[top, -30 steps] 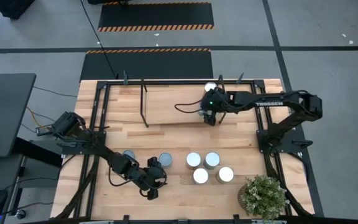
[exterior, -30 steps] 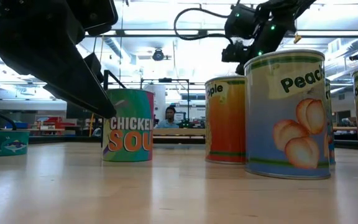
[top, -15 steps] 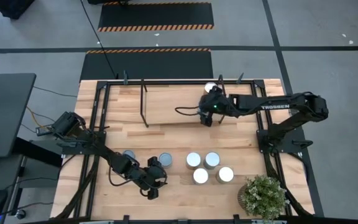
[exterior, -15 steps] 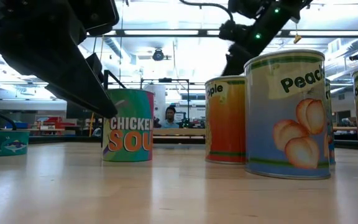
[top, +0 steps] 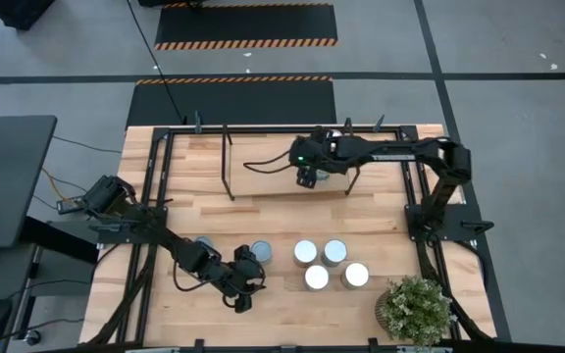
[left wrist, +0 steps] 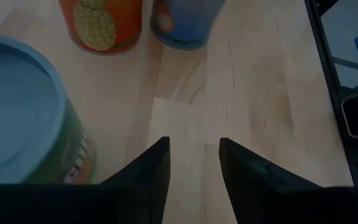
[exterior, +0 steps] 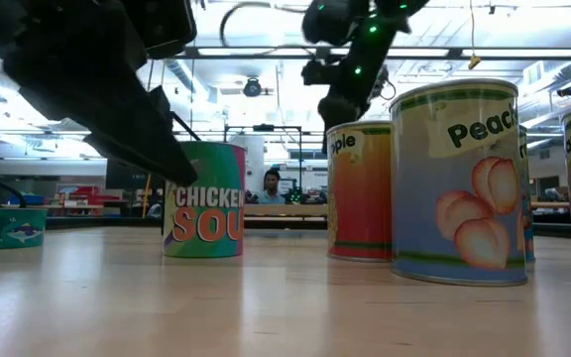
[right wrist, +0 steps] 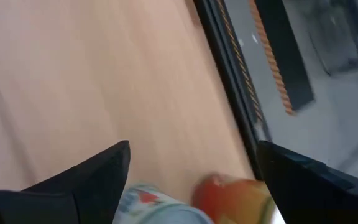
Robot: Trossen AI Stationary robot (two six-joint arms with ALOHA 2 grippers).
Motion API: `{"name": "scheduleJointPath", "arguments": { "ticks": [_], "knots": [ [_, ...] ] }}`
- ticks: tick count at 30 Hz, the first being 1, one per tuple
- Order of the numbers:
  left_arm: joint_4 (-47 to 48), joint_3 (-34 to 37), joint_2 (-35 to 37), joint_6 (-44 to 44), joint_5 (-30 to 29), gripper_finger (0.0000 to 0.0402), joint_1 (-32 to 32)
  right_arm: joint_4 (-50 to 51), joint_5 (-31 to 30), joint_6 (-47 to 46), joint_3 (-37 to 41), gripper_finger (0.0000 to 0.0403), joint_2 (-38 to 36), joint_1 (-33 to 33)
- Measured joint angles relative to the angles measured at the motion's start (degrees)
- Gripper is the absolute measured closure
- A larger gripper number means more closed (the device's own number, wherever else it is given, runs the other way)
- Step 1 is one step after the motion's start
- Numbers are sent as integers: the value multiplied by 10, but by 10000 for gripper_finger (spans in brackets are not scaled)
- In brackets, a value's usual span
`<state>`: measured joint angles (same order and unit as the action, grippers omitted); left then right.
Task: Pick and place cans onto a shelf
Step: Put the canned mixed vegetables on the shelf
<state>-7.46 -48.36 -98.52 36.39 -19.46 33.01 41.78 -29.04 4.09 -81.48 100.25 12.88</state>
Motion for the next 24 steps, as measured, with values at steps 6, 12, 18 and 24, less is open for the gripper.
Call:
{"name": "scheduleJointPath", "arguments": {
  "ticks": [6, 12, 18, 24],
  "knots": [
    [2, 0, 0, -2, 13, 257, 0, 81, -41, -4, -36, 47, 46, -1],
    [2, 0, 0, 0, 14, 257, 4, 125, -62, -19, -36, 47, 46, -1],
    [2, 0, 0, 0, 13, 257, 3, 180, -75, -38, -36, 47, 43, -2],
    [1, 0, 0, 1, 13, 257, 3, 182, -76, -41, -36, 47, 38, -4]
  ]
}}
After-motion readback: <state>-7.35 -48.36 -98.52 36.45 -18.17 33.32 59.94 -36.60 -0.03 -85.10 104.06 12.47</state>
